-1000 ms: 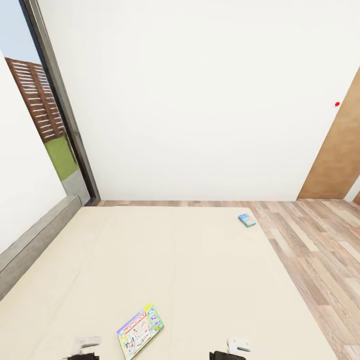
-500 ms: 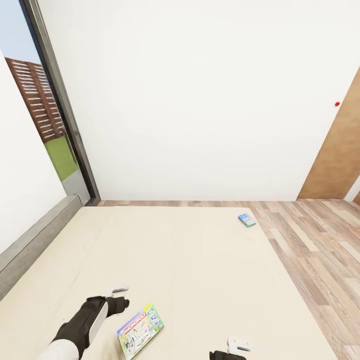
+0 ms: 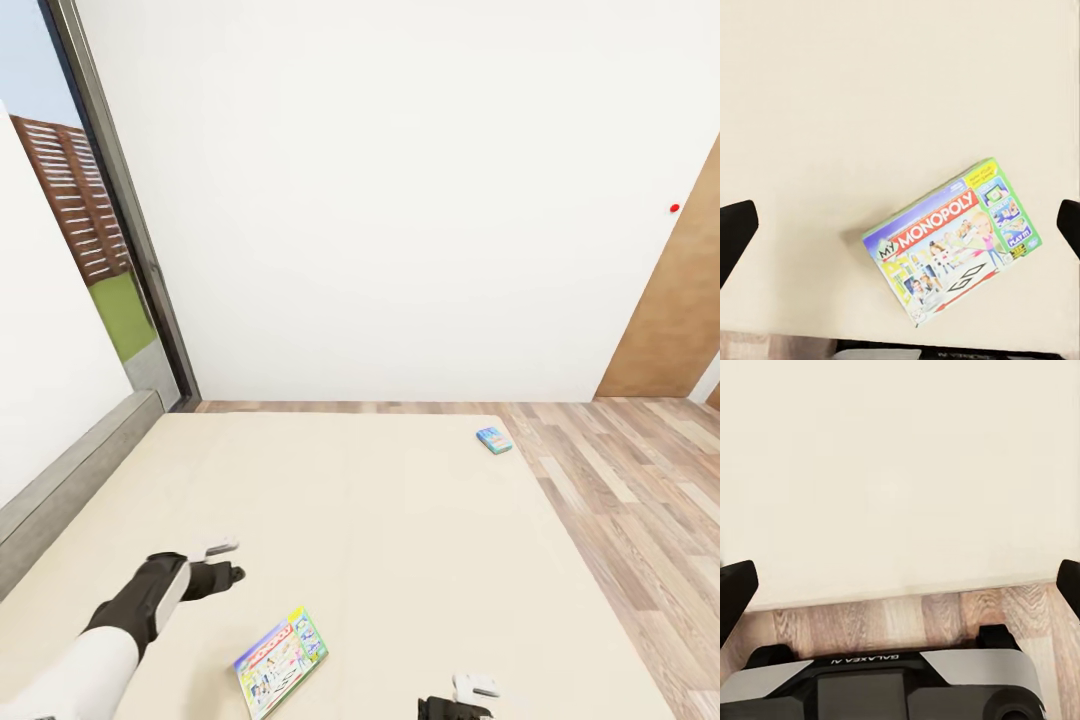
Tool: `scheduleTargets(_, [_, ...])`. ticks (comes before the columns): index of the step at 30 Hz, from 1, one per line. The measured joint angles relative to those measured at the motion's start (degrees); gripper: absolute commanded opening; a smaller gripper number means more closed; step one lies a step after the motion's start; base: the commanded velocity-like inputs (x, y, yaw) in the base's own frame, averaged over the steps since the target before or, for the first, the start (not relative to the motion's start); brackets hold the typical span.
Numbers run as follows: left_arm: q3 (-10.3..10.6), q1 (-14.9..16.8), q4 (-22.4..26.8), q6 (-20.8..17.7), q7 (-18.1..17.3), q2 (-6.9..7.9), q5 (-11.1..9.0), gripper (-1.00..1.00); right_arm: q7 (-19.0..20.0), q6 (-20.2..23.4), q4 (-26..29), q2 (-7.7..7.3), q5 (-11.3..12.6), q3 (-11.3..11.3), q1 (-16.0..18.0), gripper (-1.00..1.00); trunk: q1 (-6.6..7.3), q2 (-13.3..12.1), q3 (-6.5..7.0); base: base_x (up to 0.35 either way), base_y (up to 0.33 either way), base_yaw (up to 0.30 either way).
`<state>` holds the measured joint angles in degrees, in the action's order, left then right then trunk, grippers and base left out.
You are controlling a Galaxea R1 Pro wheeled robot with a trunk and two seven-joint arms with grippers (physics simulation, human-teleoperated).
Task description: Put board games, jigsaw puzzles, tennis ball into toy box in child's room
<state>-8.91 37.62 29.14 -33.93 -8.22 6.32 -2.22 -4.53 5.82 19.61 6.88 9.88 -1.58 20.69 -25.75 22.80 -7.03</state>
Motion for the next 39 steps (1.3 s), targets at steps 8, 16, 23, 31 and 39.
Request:
scheduleTargets(8, [-0.41,0.42,-0.15,-0.53,-4.52,0.71,0.48,1.0,0.13,4.22,11.68,0.21,-0.12,-1.92,-0.92,1.0,0.0,0.0,0.0,0.0,0.0,0.0])
scheduleTargets(16, [-0.38,1.85,-0.12,-0.38,-5.34,4.6,0.54,1.0,0.14,7.84,17.1,0.11,-0.01,-2.66,-1.99,1.0,0.0,0.0,0.0,0.0,0.0,0.0])
scheduleTargets(23, [-0.46,1.96,0.2,-0.51,-5.84,5.82,0.27,1.0,0.16,21.51,30.4,0.22,0.36,-2.63,-2.08,1.0,0.0,0.0,0.0,0.0,0.0,0.0])
scheduleTargets(31, [-0.45,2.03,0.39,-0.54,-6.68,5.72,0.2,1.0,0.27,32.56,46.58,0.2,1.29,-2.36,-2.1,1.0,0.0,0.0,0.0,0.0,0.0,0.0])
scheduleTargets(39, [-0.44,2.06,0.43,-0.54,-7.1,5.64,0.15,1.0,0.4,37.52,52.57,-0.09,1.71,-2.09,-2.1,1.0,0.0,0.0,0.0,0.0,0.0,0.0])
